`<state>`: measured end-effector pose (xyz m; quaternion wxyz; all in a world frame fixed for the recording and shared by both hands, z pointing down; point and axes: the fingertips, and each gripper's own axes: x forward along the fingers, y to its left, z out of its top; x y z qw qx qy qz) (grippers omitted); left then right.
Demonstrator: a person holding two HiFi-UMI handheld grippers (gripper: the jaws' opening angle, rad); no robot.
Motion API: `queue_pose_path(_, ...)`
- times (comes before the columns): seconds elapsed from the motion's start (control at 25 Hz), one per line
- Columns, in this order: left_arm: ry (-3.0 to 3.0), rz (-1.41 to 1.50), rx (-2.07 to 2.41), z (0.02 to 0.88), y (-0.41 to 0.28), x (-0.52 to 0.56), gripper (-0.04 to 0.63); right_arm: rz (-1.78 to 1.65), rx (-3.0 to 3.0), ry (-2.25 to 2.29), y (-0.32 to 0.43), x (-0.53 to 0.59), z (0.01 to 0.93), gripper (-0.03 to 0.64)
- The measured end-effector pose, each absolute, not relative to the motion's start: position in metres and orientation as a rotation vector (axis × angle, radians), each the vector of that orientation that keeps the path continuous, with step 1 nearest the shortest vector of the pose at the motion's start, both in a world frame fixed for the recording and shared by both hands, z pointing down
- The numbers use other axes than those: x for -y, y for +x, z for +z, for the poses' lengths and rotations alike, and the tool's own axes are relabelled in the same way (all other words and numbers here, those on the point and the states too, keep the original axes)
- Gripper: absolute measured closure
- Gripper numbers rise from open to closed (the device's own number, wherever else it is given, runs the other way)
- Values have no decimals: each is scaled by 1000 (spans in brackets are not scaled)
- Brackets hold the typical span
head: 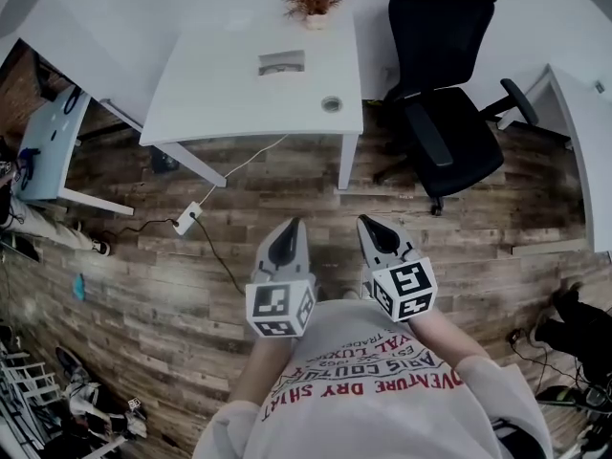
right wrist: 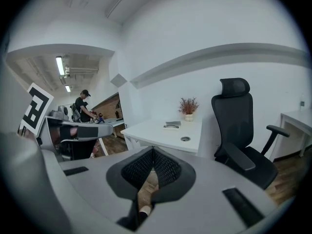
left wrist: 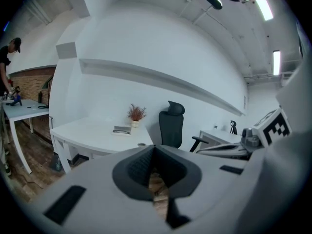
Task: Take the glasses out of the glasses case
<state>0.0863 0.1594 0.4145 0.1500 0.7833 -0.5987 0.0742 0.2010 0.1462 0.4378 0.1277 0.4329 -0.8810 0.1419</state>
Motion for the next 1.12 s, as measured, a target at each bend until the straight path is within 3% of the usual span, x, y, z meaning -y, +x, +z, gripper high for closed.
queue_pose_path(0.76,2354,234,1635,397,-107,63,594,414,2509,1413,26,66,427,604)
queue_pose_path(1.12,2320,248,1598,414,-138,125,594,429,2461,1450,12,132,428,604)
